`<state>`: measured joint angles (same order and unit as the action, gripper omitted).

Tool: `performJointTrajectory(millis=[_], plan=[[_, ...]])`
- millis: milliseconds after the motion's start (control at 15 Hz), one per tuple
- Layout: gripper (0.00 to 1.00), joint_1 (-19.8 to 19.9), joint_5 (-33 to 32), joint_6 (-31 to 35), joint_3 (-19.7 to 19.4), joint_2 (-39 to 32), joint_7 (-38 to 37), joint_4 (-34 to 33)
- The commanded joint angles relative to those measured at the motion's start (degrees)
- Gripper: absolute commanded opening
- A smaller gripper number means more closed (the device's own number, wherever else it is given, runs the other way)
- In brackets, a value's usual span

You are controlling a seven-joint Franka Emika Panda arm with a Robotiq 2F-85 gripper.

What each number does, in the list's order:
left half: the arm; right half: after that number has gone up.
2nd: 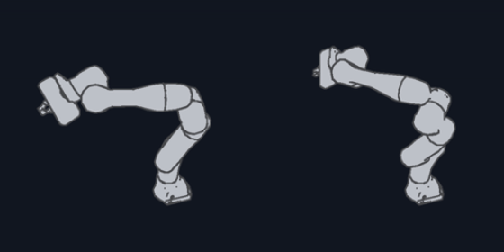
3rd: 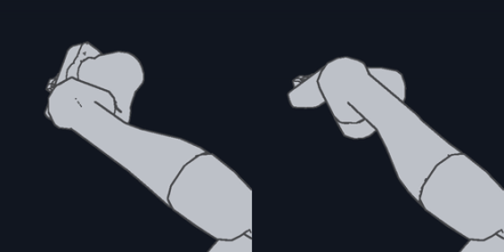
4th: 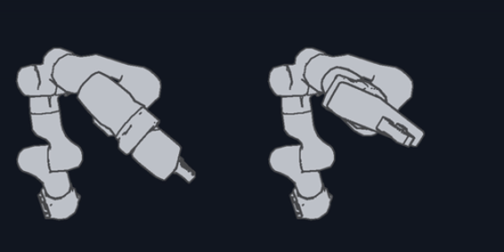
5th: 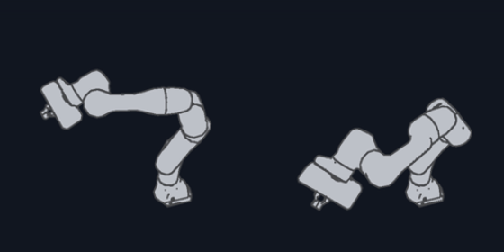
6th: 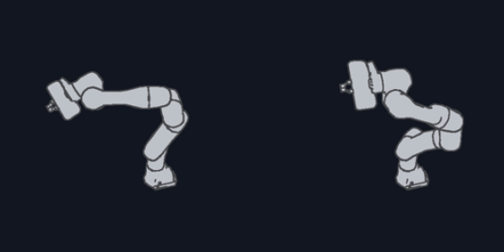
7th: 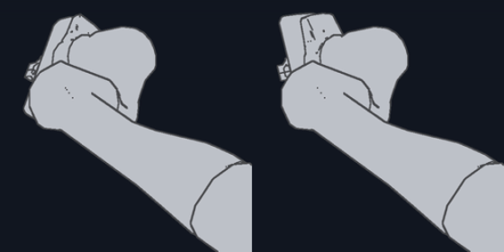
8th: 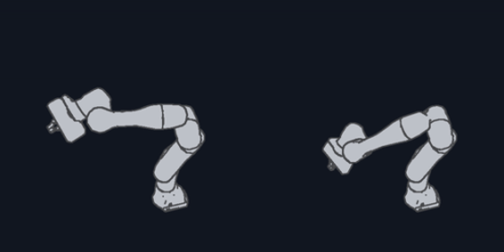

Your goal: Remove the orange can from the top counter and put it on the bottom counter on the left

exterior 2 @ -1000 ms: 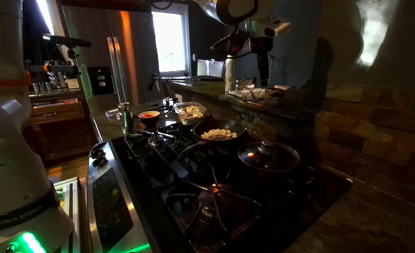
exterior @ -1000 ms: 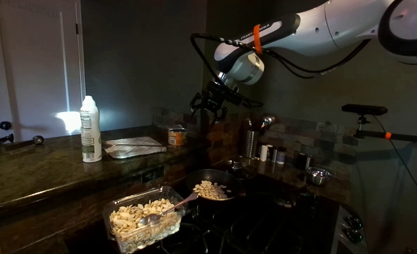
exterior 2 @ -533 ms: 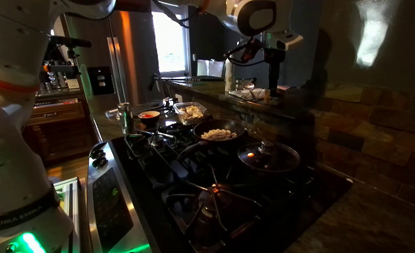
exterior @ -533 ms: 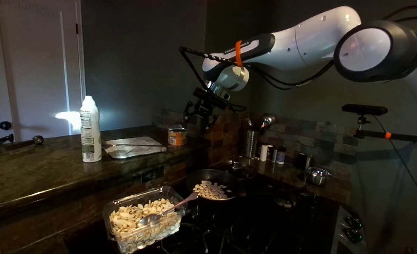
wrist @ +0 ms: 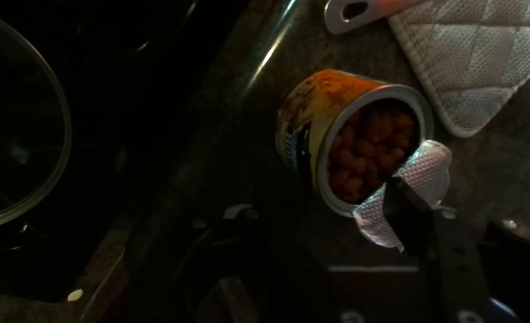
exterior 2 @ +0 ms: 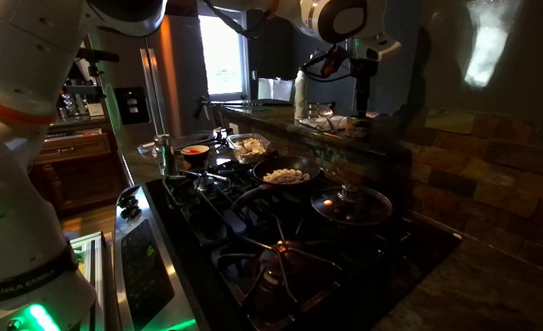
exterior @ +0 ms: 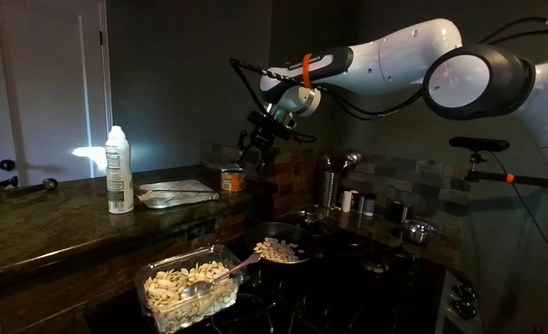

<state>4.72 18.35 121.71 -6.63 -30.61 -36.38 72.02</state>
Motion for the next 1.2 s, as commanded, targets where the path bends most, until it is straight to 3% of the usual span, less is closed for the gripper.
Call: performJointTrajectory(millis=[0, 200, 533, 600, 667, 1133], plan=[[0.55, 0.7, -0.2, -1.6, 1.0, -1.8, -0.2, -3.3], [0.39, 0.9, 0.1, -2.1, 1.7, -3.0, 0.6, -4.9], [0.52, 1.1, 0.3, -3.5, 2.3, -4.7, 1.3, -6.4], [0.61, 1.1, 0.3, -3.7, 2.4, -4.8, 1.3, -6.5], [0.56, 1.1, 0.1, -3.9, 2.3, -4.9, 1.1, -6.6], [0.56, 2.0, 1.4, -4.1, 3.1, -5.1, 2.1, -6.2]])
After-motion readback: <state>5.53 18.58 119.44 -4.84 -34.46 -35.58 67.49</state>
